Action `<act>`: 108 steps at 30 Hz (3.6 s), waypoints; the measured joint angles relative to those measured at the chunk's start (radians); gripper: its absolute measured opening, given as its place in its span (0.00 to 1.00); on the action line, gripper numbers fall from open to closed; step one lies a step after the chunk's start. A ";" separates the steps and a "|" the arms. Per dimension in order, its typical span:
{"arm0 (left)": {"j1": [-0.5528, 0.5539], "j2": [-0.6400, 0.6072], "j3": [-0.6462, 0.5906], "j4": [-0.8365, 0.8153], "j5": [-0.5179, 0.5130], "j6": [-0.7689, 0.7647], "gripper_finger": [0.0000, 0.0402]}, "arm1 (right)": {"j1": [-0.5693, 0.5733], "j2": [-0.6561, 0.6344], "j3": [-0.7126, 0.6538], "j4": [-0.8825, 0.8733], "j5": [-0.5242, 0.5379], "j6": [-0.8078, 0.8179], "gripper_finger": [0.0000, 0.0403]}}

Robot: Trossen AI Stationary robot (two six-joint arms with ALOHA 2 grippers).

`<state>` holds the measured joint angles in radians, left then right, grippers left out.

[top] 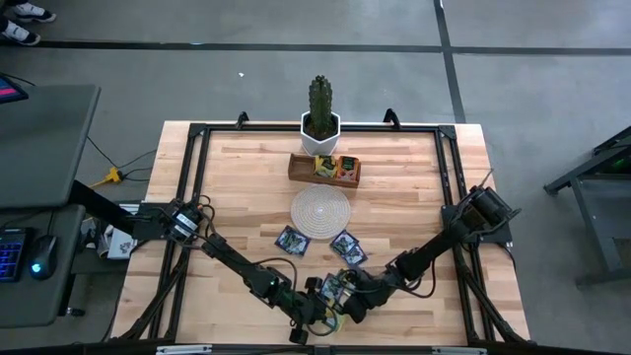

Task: Pick & Place Tea
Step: Put the yellow tea bag into the middle compartment of the wooden organizer

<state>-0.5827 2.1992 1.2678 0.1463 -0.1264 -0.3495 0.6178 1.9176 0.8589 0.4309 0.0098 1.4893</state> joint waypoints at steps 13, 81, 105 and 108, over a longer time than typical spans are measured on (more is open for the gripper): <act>0.004 0.001 -0.002 0.080 0.131 -0.019 0.00 | 0.023 0.000 0.000 -0.003 0.053 -0.035 0.00; 0.033 -0.706 -1.233 1.364 -0.198 -0.003 0.00 | -0.604 -0.180 0.697 -1.283 0.236 -1.041 0.00; 0.033 -0.706 -1.232 1.380 -0.335 -0.026 0.00 | -0.929 -0.102 0.697 -1.132 0.073 -1.423 0.00; 0.033 -0.706 -1.229 1.380 -0.353 -0.040 0.00 | -0.945 -0.084 0.697 -1.133 0.079 -1.424 0.00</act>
<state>-0.5499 1.4933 0.0387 1.5262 -0.4790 -0.3890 -0.3270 1.8335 1.5562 -0.7025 0.0884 0.0650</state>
